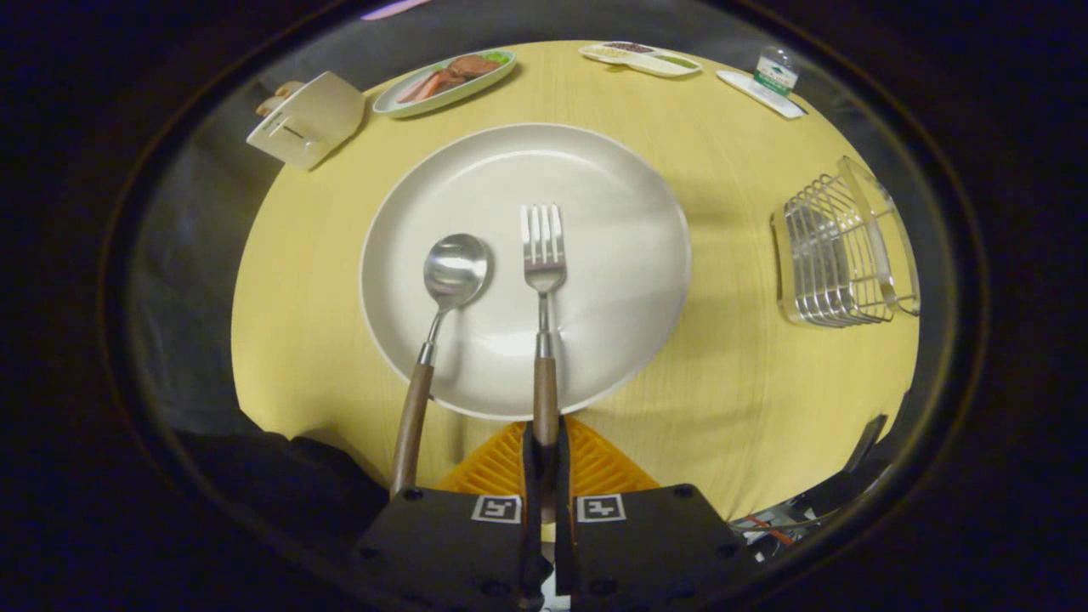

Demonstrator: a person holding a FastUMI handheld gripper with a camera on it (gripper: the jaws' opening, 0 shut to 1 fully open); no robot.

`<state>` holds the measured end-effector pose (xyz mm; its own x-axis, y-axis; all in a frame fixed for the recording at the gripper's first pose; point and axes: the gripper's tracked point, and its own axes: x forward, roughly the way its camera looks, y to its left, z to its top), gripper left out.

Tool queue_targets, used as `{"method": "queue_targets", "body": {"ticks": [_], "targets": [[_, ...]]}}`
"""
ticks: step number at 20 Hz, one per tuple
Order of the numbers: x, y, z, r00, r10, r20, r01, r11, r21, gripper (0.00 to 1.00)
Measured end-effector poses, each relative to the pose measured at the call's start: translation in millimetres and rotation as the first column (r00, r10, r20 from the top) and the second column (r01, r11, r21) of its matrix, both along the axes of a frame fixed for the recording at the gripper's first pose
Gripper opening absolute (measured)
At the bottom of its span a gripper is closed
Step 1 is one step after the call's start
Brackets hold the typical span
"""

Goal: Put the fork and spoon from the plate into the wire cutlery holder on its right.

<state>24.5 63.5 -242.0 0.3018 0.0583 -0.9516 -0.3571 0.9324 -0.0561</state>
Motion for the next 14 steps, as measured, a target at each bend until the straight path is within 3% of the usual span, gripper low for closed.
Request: {"method": "queue_targets", "body": {"ticks": [3, 4, 14], "targets": [[-1, 0, 3, 1.000, -0.012, 0.004, 0.012, 1.000, 0.007, 0.10], [0, 1, 4, 1.000, -0.016, -0.001, 0.016, 1.000, 0.009, 0.04], [-8, -6, 40, 0.998, -0.059, 0.010, 0.058, 0.995, 0.076, 0.04]]}}
